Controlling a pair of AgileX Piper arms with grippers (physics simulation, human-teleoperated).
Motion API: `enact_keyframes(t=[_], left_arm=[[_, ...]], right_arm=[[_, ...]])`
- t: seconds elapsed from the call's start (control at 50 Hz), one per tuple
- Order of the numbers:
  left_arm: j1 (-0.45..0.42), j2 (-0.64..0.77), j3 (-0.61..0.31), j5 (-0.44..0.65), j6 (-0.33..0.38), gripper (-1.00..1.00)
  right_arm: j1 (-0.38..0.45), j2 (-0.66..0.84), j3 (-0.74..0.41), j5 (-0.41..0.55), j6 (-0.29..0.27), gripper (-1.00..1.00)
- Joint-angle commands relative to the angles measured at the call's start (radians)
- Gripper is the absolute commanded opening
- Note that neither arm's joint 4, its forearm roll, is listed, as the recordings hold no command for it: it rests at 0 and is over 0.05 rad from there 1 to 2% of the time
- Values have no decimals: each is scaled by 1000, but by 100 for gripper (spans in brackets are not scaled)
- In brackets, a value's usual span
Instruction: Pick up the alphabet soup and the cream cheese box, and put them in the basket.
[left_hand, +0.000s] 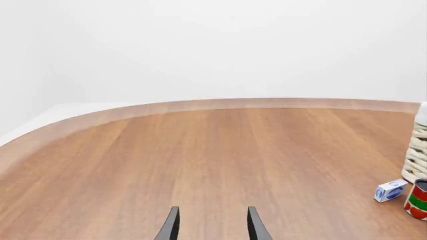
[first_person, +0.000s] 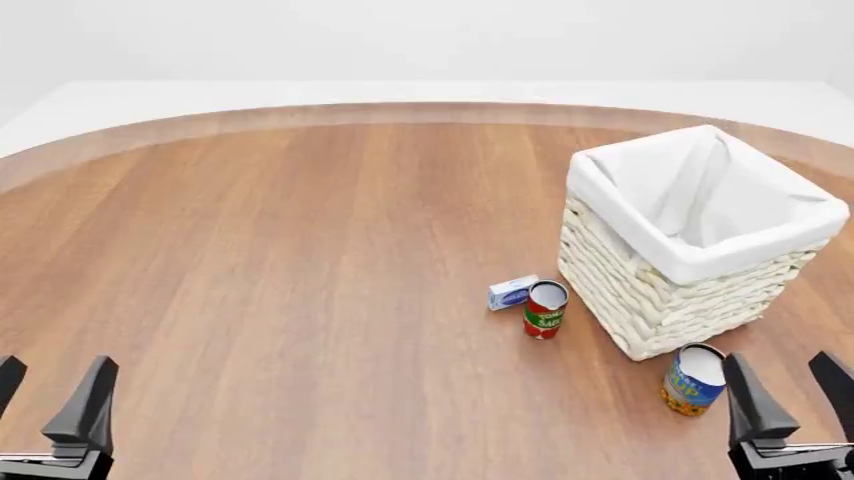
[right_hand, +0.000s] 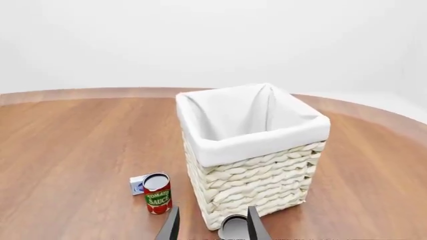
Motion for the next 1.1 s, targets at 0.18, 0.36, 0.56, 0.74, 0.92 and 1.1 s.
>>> enact_keyframes(t=[0.18,0.36,0.56,0.74,0.92,1.1], left_arm=[[-1,1,0,-2,1,100],[-1,7,0,-7,0,100],[-2,9,2,-11,0,100],[-2,13,3,-15,0,100],[-2,17,2,-19,0,100],[-2,15,3,-18,0,100]], right_arm=[[1,135,1,-79,-15,100],[-40,251,1,-158,-33,100],[-66,290,1,-156,-66,100],[-64,334,1,-178,-47,100],[-60,437,1,-212,-29,100],[-69,450,1,-187,-30,100]])
